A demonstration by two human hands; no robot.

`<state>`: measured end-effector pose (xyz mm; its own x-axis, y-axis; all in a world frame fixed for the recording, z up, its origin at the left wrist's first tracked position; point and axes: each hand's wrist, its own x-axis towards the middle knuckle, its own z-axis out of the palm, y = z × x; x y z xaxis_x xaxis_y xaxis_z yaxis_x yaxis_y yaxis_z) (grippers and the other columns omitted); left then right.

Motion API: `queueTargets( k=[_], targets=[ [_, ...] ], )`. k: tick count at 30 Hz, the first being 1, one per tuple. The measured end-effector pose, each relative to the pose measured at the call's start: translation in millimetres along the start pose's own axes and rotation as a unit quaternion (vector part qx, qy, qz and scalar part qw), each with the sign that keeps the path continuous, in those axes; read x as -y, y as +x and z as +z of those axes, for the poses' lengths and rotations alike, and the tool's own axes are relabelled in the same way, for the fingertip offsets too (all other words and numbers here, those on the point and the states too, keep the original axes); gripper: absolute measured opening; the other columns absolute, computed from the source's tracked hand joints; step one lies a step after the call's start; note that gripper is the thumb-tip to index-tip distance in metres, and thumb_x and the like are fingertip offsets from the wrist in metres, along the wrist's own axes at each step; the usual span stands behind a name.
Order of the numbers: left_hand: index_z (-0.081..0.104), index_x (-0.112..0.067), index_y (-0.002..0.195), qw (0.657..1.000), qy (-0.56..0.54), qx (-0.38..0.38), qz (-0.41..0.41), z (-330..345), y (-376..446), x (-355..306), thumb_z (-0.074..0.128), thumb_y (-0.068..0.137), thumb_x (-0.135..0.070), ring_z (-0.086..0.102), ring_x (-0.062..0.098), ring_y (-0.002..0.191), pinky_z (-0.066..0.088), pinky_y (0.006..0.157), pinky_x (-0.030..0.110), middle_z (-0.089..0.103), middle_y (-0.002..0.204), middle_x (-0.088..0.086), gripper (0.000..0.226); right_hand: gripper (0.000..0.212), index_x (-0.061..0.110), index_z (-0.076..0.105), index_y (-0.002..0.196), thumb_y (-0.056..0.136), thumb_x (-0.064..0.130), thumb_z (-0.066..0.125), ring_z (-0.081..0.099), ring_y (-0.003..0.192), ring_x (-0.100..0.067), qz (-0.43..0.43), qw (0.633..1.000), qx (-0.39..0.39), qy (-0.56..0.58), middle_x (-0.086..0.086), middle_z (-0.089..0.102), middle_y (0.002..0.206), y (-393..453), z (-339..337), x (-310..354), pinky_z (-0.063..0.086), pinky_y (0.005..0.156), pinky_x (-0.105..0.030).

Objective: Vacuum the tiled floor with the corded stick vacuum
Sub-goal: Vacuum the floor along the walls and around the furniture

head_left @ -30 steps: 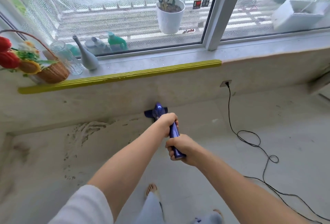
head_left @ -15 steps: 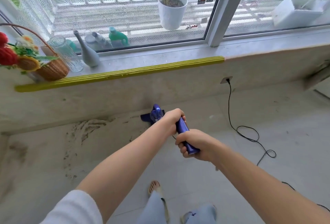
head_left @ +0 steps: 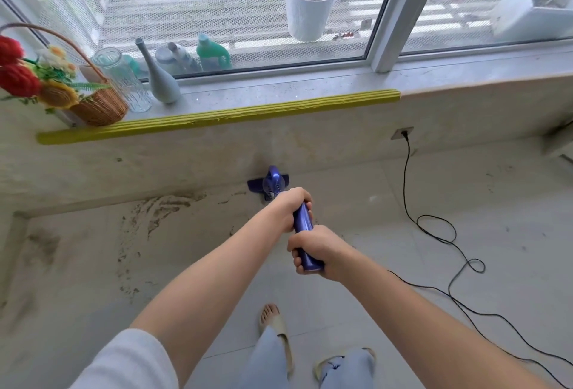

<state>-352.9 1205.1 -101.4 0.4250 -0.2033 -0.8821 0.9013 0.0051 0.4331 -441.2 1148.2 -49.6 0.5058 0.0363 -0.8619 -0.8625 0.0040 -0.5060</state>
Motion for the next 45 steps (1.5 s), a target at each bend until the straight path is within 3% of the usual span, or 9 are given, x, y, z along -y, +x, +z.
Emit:
queueTargets(
  k=[10, 17, 28, 35, 45],
  targets=[
    [0.042, -0.012, 0.073, 1.0, 0.0, 0.012, -0.008, 3.6, -9.1, 27.1, 0.048, 0.089, -0.004, 0.039, 0.01, 0.041, 0.038, 0.042, 0.018, 0.042, 0.04, -0.003, 0.019, 0.016, 0.005, 0.046, 0.096, 0.084, -0.006, 0.048, 0.045, 0.048, -0.015, -0.009, 0.999, -0.032, -0.039, -0.008, 0.047, 0.063, -15.6, -3.7, -26.7, 0.041, 0.04, -0.02],
    [0.043, -0.01, 0.073, 0.998, -0.058, 0.015, -0.023, -0.1, -26.4, 49.9, 0.053, 0.085, -0.003, 0.039, 0.01, 0.033, 0.037, 0.037, 0.016, 0.041, 0.042, -0.001, 0.017, 0.02, 0.004, 0.046, 0.099, 0.084, -0.009, 0.049, 0.045, 0.047, -0.015, -0.001, 1.0, 0.014, -0.023, -0.009, 0.046, 0.063, -41.6, -1.3, -39.1, 0.043, 0.041, -0.022],
    [0.041, -0.011, 0.072, 0.999, -0.052, 0.0, -0.01, -0.9, -7.8, 24.6, 0.048, 0.087, -0.003, 0.037, 0.009, 0.028, 0.036, 0.036, 0.013, 0.04, 0.038, -0.001, 0.019, 0.021, 0.004, 0.046, 0.099, 0.083, -0.008, 0.047, 0.046, 0.048, -0.016, -0.005, 0.999, -0.008, -0.04, -0.009, 0.047, 0.062, -13.9, 1.7, -19.1, 0.043, 0.044, -0.026],
    [0.043, -0.012, 0.085, 0.998, -0.063, -0.009, 0.014, 2.7, -1.2, -0.3, 0.065, 0.081, -0.018, 0.039, 0.009, 0.036, 0.037, 0.041, 0.016, 0.042, 0.045, -0.001, 0.022, 0.015, 0.006, 0.045, 0.087, 0.084, -0.009, 0.044, 0.043, 0.047, -0.016, -0.005, 0.999, -0.023, -0.045, -0.008, 0.045, 0.062, -2.6, -4.0, 7.0, 0.04, 0.039, -0.018],
    [0.039, -0.012, 0.075, 1.0, -0.015, -0.006, -0.011, -7.8, -9.1, -7.0, 0.049, 0.09, -0.004, 0.037, 0.009, 0.025, 0.035, 0.035, 0.011, 0.039, 0.034, -0.003, 0.02, 0.017, 0.006, 0.044, 0.088, 0.084, -0.011, 0.043, 0.041, 0.045, -0.015, 0.0, 1.0, 0.01, -0.025, -0.007, 0.042, 0.06, -19.1, 4.3, 16.0, 0.039, 0.037, -0.015]
  ],
)
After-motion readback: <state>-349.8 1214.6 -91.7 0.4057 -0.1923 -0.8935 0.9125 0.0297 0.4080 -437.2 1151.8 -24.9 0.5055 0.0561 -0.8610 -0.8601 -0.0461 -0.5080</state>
